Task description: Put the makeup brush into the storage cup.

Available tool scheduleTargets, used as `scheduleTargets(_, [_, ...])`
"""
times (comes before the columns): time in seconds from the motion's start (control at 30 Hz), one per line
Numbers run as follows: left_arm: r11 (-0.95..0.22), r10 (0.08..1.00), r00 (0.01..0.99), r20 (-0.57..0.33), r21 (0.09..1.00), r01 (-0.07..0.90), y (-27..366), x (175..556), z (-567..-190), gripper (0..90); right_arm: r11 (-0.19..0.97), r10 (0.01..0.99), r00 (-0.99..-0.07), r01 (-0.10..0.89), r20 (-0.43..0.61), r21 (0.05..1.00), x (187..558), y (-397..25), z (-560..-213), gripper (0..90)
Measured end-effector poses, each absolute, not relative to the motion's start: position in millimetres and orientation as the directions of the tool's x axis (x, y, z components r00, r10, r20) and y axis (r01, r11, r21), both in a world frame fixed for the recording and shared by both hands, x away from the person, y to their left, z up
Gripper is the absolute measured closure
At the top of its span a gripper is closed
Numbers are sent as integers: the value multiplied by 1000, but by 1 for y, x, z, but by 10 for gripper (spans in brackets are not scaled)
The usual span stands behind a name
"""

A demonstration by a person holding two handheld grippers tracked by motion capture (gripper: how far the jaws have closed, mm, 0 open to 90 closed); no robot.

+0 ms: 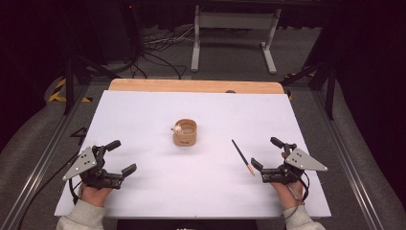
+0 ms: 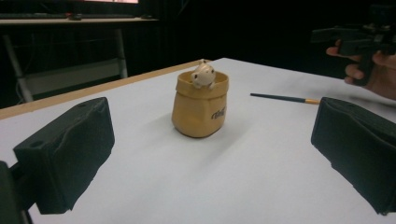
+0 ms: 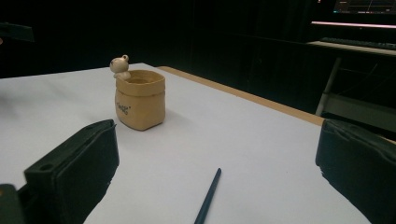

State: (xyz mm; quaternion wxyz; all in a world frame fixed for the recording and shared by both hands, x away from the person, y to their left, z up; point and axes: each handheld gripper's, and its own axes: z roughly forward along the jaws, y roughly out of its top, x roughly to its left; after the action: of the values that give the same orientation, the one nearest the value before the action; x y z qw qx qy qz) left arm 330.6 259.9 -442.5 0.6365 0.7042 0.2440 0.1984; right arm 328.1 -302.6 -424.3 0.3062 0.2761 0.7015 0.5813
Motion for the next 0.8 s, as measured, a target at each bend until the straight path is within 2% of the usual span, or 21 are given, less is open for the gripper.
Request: scheduleTargets(0.8, [-64, 598, 800, -43, 993, 101, 261, 332, -445, 0, 168, 741, -663, 31, -106, 985, 328, -303, -425, 0])
